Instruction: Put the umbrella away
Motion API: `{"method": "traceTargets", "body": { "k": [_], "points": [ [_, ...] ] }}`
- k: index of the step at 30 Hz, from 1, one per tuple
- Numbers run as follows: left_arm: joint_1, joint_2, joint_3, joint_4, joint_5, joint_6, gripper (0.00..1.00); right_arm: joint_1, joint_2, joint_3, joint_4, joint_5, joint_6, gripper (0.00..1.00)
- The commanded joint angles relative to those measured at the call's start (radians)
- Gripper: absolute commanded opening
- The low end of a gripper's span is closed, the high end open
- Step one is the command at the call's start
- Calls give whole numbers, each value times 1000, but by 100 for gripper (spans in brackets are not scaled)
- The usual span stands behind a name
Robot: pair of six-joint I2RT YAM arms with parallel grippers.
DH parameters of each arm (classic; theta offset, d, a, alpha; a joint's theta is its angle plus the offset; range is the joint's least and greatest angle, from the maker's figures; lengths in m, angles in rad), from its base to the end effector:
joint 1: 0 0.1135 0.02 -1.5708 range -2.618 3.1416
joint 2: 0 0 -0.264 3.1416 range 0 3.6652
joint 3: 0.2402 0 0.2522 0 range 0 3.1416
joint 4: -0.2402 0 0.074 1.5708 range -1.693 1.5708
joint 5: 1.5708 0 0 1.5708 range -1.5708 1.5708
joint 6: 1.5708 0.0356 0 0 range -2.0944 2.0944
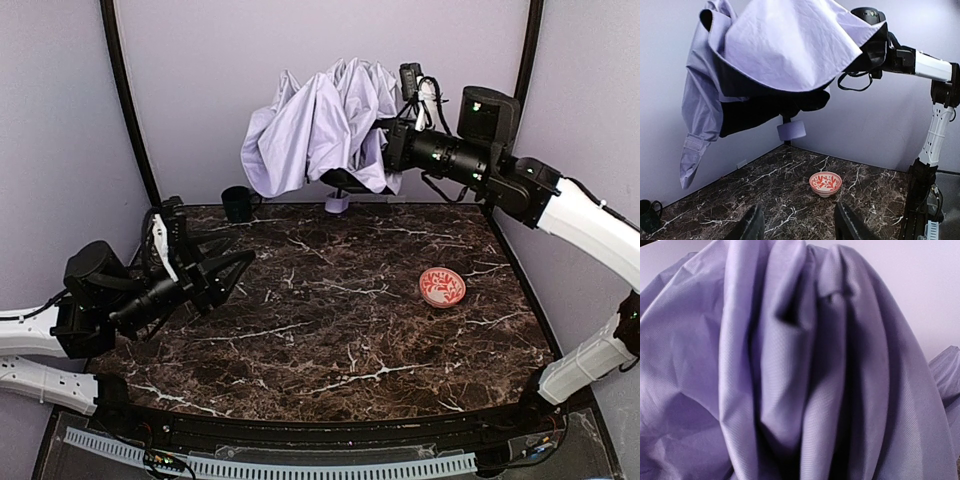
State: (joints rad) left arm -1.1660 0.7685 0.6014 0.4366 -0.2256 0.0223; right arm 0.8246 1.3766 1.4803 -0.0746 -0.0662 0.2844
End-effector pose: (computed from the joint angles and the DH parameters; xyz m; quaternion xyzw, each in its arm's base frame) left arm 0.0808 -0.1683 0.3444 0.2627 0.5488 -0.3706 0.7017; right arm 0.2128 0.2336 0.4608 -0.2087 0.6648 0.3971 0.5974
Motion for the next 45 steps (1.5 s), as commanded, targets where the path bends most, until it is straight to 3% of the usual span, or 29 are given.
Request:
{"method": "traceTargets", "body": {
  "k": [1,5,9,18,25,32,35,38,40,45],
  "points": [
    [-9,109,151,-67,9,303,53,-5,-15,66,124,28,43,0],
    [-8,175,195,-25,-139,720,66,-4,-1,84,109,-2,47,0],
    [22,236,217,36,-224,905,68,-4,10,97,92,-10,57,0],
    [192,311,258,93,-97,881,60,10,20,121,57,-8,55,0],
    [357,366,381,-89,176,757,56,36,15,134,34,-31,49,0],
    [410,422,420,-189,342,730,50,48,3,133,52,-89,70,0],
    [421,371,388,-229,454,696,51,48,-16,129,50,-102,88,0],
    [424,304,293,-143,556,682,53,51,-49,91,83,-101,101,0],
    [424,286,260,-109,554,686,52,57,-65,71,98,-100,102,0],
    [424,291,169,130,384,743,51,76,-69,55,115,-118,101,0]
  ]
}}
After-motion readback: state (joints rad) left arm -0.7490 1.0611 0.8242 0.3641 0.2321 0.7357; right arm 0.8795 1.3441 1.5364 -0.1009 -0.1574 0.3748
